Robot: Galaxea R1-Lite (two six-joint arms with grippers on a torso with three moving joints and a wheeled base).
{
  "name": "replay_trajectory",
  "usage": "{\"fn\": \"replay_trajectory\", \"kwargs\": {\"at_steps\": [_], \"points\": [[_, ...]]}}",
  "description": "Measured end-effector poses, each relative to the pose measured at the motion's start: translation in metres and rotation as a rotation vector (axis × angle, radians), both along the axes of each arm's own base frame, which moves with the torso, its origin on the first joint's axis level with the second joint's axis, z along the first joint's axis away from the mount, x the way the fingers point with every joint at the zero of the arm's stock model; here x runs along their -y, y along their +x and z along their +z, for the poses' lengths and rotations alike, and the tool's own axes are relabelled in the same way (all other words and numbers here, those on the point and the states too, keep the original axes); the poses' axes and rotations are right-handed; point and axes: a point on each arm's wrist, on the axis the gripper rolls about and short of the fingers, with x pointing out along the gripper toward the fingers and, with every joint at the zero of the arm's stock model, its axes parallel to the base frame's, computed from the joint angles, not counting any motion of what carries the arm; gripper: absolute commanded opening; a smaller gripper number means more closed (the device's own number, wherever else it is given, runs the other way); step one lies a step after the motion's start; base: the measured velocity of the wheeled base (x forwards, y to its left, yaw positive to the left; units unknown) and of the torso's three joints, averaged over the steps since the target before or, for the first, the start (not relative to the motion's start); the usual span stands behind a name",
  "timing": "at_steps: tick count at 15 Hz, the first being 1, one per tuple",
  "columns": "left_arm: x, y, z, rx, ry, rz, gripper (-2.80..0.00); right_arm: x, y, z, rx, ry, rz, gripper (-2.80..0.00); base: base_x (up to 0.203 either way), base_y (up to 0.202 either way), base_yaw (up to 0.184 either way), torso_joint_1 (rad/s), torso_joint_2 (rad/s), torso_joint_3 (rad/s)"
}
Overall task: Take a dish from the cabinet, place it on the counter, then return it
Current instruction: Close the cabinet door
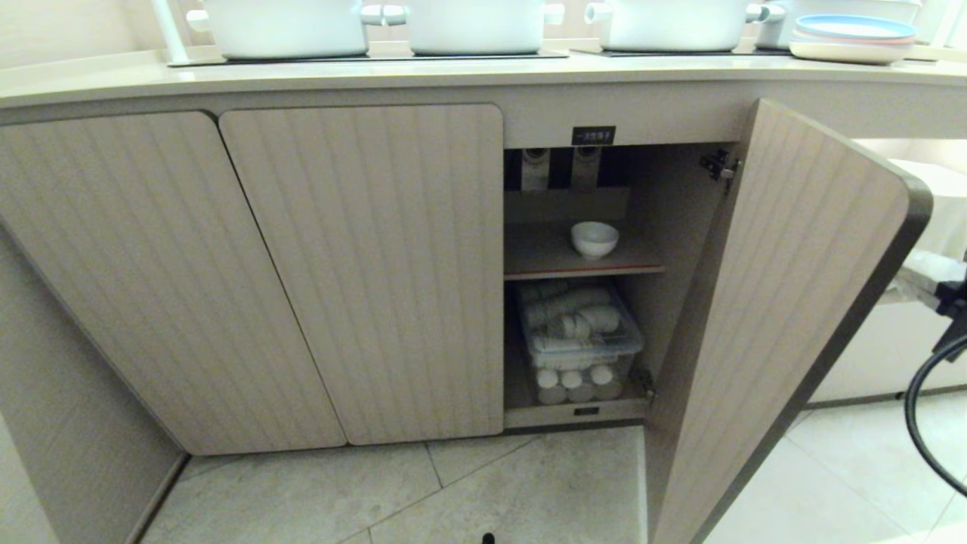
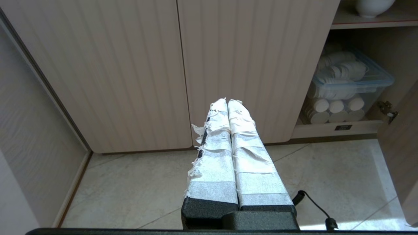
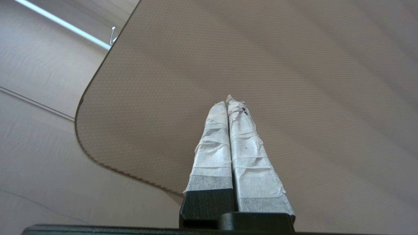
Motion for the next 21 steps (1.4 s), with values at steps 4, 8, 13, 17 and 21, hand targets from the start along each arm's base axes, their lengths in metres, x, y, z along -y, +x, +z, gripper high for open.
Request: {"fn": "replay_trajectory", "kwargs": {"at_steps": [4, 8, 13, 17, 21], "points": [[0.000, 0.000, 0.000, 0.000, 0.000, 0.000, -2.80, 0.002, 0.015, -0.001, 0.028, -0.003, 0.005, -2.80, 0.000, 0.000, 0.000, 0.000, 0.00, 0.000], [0.000, 0.000, 0.000, 0.000, 0.000, 0.000, -2.80, 0.002, 0.030, -0.001, 0.020, -0.003, 0.018, -2.80, 0.000, 0.000, 0.000, 0.000, 0.00, 0.000], [0.000, 0.000, 0.000, 0.000, 0.000, 0.000, -2.80, -0.010, 0.041, -0.003, 0.040, -0.010, 0.077, -2.80, 0.000, 0.000, 0.000, 0.000, 0.00, 0.000], [0.000, 0.000, 0.000, 0.000, 0.000, 0.000, -2.80, -0.020, 0.048, -0.004, 0.076, -0.016, 0.125, -2.80, 0.000, 0.000, 0.000, 0.000, 0.00, 0.000], [0.000, 0.000, 0.000, 0.000, 0.000, 0.000, -2.80, -0.030, 0.056, -0.009, 0.080, -0.048, 0.160, -2.80, 0.000, 0.000, 0.000, 0.000, 0.00, 0.000]]}}
